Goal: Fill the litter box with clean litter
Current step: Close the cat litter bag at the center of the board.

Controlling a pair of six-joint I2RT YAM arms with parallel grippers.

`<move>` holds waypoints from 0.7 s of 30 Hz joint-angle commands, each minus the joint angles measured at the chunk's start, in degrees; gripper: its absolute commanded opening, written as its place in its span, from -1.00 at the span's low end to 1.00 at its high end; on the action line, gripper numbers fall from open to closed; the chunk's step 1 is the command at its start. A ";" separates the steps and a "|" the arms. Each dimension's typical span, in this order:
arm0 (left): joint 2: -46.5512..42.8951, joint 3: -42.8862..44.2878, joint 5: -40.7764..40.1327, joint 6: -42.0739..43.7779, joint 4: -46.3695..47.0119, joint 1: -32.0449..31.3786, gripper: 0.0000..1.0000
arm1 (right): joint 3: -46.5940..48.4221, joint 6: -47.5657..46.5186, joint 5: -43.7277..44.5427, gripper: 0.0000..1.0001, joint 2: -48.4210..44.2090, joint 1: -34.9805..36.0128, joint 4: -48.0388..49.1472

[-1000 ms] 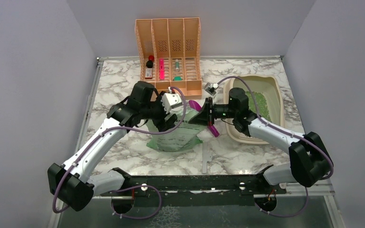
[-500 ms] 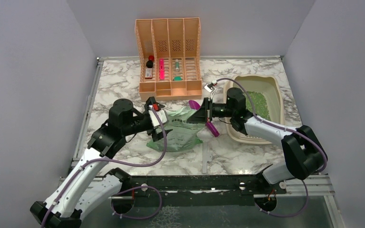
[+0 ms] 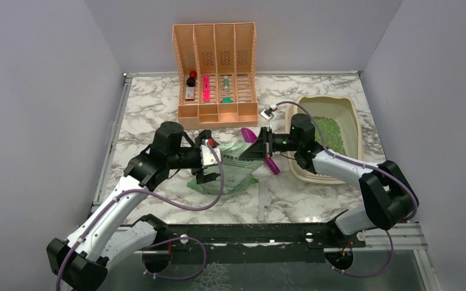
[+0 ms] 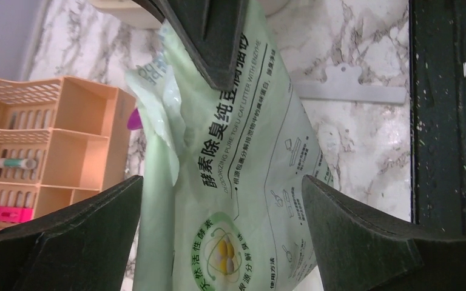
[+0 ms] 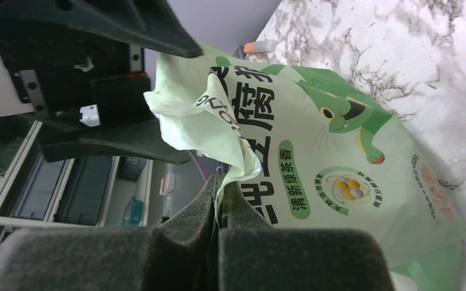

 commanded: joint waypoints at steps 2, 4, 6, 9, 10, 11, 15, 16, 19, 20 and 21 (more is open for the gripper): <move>3.80 3.15 2.02 6.22 -6.74 -0.67 0.97 | -1.32 2.16 -6.99 -0.98 -1.77 -0.51 5.93; 3.73 2.88 -0.02 6.33 -6.82 -0.71 0.97 | -1.43 2.29 -8.06 -0.98 -1.76 -0.63 6.89; 3.26 2.78 -2.73 6.08 -6.89 -0.76 0.97 | -1.66 2.91 -9.14 -0.98 -2.03 -0.70 8.93; 1.12 3.91 -5.32 5.00 -6.48 -0.72 0.96 | -1.26 -0.17 -8.41 -0.98 -2.88 -0.79 7.08; 0.76 4.35 -6.34 3.89 -5.99 -0.76 0.96 | -0.61 -2.53 -8.66 -0.98 -3.16 -0.75 4.13; 0.73 4.97 -7.06 2.70 -5.84 -0.70 0.97 | -0.08 -4.80 -9.05 -0.97 -3.52 -0.79 2.05; 5.65 9.70 -5.84 -4.16 -7.86 -0.68 0.90 | 0.40 -9.78 -11.98 -0.96 -5.25 -0.78 0.12; 7.26 10.92 -3.95 -4.80 -9.00 -0.68 0.89 | 0.51 -11.27 -12.55 -0.95 -5.77 -0.79 -0.75; 12.19 13.51 -0.98 -8.48 -10.57 -0.68 0.95 | 1.06 -17.26 -12.82 -0.94 -7.40 -0.79 -5.91; 13.65 14.35 0.12 -8.62 -11.63 -0.68 0.97 | 1.08 -18.86 -12.85 -0.94 -7.85 -0.79 -6.94; 14.84 15.18 1.15 -8.76 -12.63 -0.68 0.97 | 0.98 -20.21 -12.69 -0.94 -8.30 -0.76 -7.76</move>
